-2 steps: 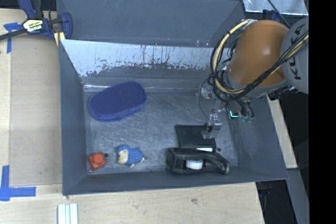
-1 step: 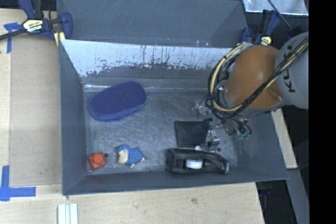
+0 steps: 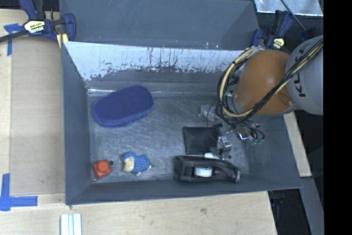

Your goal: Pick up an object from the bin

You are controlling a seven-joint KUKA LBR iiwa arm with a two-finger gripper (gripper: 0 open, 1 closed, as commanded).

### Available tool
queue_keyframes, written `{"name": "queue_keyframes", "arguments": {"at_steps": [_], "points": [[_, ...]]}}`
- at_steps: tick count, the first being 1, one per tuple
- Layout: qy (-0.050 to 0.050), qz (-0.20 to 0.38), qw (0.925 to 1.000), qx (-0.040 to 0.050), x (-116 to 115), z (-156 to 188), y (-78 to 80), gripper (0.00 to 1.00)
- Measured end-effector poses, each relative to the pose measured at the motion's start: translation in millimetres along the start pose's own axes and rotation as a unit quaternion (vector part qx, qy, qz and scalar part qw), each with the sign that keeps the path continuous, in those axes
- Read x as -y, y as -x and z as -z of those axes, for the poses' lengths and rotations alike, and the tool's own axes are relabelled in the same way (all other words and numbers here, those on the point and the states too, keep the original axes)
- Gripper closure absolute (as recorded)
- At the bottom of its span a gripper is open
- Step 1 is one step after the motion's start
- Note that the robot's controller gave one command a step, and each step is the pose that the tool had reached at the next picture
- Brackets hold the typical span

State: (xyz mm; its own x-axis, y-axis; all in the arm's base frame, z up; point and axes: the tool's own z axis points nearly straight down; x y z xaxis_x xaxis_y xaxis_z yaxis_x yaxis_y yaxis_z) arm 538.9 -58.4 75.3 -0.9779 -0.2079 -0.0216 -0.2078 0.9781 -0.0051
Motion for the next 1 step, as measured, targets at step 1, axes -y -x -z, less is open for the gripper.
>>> {"name": "queue_keyframes", "arguments": {"at_steps": [1], "points": [[0.001, 0.001, 1.0000, -0.0063, -1.0, -3.8, -4.6, 1.00]]}}
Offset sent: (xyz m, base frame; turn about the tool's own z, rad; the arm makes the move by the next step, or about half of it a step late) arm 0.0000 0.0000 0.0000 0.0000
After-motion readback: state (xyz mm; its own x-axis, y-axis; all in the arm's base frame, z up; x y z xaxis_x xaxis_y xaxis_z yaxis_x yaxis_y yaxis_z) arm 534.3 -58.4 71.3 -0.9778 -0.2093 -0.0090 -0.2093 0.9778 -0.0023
